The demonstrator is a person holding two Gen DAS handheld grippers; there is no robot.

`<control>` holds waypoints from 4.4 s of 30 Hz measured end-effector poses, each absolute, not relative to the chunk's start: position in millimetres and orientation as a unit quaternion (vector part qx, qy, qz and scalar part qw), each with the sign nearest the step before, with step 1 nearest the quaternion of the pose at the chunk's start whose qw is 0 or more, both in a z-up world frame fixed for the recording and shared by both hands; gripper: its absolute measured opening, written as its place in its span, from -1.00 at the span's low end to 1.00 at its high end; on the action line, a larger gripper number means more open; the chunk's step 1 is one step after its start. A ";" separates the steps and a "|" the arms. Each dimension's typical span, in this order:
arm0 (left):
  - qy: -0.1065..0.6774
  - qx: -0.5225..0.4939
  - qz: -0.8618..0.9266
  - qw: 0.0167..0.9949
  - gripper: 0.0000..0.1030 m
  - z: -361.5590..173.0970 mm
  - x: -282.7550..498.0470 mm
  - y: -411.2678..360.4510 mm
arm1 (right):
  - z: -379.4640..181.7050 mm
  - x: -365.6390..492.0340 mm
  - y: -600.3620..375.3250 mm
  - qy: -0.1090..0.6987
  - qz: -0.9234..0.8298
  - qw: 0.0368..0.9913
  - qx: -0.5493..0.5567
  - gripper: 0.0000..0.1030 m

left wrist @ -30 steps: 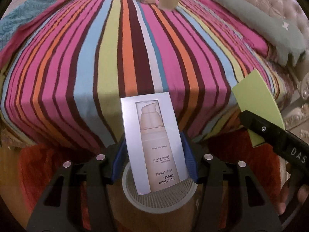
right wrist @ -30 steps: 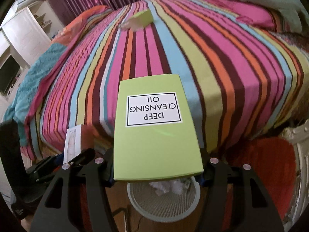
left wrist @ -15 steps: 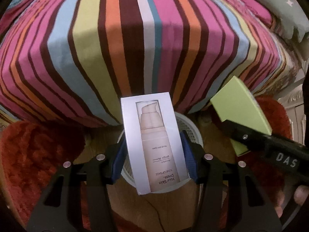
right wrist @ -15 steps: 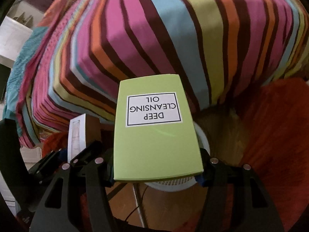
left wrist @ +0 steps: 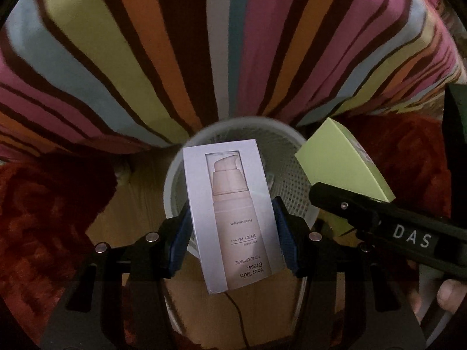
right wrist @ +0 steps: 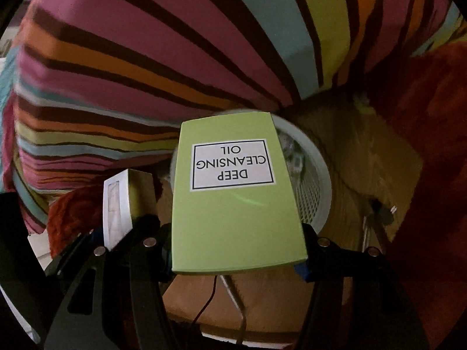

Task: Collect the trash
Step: 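Carry both boxes down over the wastebasket, then open both tools to drop the boxes into the wastebasket, then raise both tools from the wastebasket toward the items on the bed, then grasp the green yuzhu tissue pack with left tool while right tool grasps the green barcode box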

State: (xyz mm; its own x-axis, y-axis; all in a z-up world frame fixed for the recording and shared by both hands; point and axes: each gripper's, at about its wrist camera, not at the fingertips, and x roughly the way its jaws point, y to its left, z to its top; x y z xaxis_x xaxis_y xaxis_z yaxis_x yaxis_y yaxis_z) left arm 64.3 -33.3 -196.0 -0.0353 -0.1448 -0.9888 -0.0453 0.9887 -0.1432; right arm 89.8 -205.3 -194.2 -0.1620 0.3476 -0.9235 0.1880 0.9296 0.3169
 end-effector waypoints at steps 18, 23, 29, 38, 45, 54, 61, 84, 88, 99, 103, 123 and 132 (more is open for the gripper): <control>0.792 -0.054 -0.046 0.606 0.13 -266.3 69.9 -45.8 | -255.5 95.2 -191.4 0.820 0.033 0.546 0.171 0.14; 0.812 -0.047 -0.026 0.581 0.60 -279.7 64.9 -41.7 | -261.4 92.8 -194.0 0.823 0.015 0.542 0.169 0.73; 0.813 -0.059 -0.020 0.578 0.60 -278.3 64.2 -37.6 | -262.7 91.0 -203.0 0.820 -0.006 0.542 0.185 0.73; 0.801 -0.069 -0.017 0.594 0.60 -268.7 65.7 -35.4 | -252.8 87.5 -204.4 0.808 -0.003 0.560 0.181 0.73; 0.774 -0.079 -0.019 0.628 0.60 -238.6 61.7 -29.6 | -207.3 88.2 -201.4 0.768 0.019 0.617 0.173 0.73; 0.721 -0.070 -0.013 0.689 0.60 -187.2 58.7 -24.3 | -154.6 84.3 -201.2 0.716 0.041 0.679 0.158 0.73; 0.667 -0.092 -0.010 0.740 0.60 -149.7 53.3 -11.1 | -123.0 83.1 -195.2 0.666 0.059 0.733 0.127 0.73; 0.484 -0.153 0.022 0.862 0.60 -26.0 124.4 55.2 | -23.3 144.4 -164.2 0.455 0.088 0.885 0.041 0.73; 0.472 -0.153 0.030 0.868 0.60 -16.7 149.1 66.9 | -18.7 158.9 -159.1 0.449 0.088 0.888 0.044 0.73; 0.478 -0.157 0.043 0.864 0.60 -21.6 220.3 87.2 | -11.3 209.1 -140.1 0.438 0.089 0.894 0.041 0.73; 0.483 -0.161 0.042 0.859 0.60 -27.2 244.3 93.2 | -11.6 227.7 -130.0 0.434 0.088 0.896 0.035 0.73; 0.492 -0.198 0.024 0.847 0.60 -30.5 383.8 115.0 | -30.0 322.8 -101.1 0.434 0.067 0.898 0.024 0.73; 0.505 -0.216 0.017 0.836 0.60 -35.2 443.6 118.5 | -37.3 359.2 -88.1 0.435 0.069 0.897 0.023 0.73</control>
State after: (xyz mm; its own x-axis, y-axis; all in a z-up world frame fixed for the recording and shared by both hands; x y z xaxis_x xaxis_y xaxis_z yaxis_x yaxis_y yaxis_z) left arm 443.6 118.5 -35.2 0.4896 -0.1899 -0.8510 -0.2458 0.9064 -0.3437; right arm 359.2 -88.1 -37.3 0.6116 0.1444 -0.7779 -0.1039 0.9893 0.1020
